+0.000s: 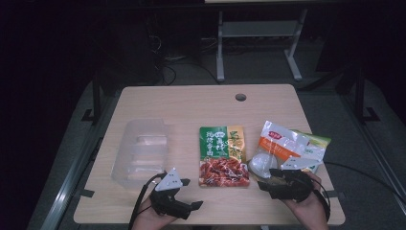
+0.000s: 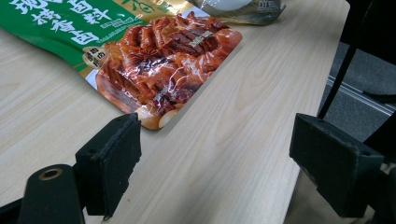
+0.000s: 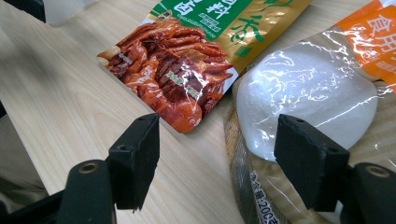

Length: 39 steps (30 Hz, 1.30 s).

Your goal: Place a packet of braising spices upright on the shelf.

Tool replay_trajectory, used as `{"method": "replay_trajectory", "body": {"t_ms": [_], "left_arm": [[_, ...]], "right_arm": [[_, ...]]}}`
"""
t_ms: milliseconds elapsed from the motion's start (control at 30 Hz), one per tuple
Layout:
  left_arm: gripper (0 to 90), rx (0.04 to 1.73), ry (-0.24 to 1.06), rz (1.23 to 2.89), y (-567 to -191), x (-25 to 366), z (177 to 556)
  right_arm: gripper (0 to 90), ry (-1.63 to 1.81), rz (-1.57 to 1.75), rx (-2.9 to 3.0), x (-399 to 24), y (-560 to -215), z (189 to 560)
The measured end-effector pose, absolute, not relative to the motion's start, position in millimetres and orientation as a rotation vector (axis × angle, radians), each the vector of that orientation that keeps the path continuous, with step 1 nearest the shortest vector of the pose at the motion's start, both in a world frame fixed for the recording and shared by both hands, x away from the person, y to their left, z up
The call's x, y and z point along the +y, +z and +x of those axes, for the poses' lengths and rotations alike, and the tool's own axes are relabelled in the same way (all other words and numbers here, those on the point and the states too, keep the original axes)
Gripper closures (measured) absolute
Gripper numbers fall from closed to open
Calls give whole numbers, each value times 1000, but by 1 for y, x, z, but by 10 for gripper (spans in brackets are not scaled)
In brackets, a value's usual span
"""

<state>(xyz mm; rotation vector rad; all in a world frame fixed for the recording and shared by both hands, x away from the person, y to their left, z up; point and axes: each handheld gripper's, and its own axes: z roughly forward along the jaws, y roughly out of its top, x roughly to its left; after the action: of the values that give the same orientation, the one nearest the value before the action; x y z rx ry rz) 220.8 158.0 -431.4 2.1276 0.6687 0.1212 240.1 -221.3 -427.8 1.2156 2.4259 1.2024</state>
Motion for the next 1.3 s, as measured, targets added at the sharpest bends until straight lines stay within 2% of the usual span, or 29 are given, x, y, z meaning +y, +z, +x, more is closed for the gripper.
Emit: {"method": "replay_trajectory", "body": {"t_ms": [700,1100,1133,1300], "left_arm": [[165,649,148,2134,-429,159,218],[165,657,155,2122,-422,148,227],[218,654,149,2117,-420,147,228],[232,656,151,2128,-419,141,234]], "right_arm": [[287,1183,1202,2445,-213,-424,240],[280,1185,1223,2492,-208,-416,261],[273,1190,1223,2496,-207,-413,268],[262,1210,1251,2503,-202,-405,282]]}}
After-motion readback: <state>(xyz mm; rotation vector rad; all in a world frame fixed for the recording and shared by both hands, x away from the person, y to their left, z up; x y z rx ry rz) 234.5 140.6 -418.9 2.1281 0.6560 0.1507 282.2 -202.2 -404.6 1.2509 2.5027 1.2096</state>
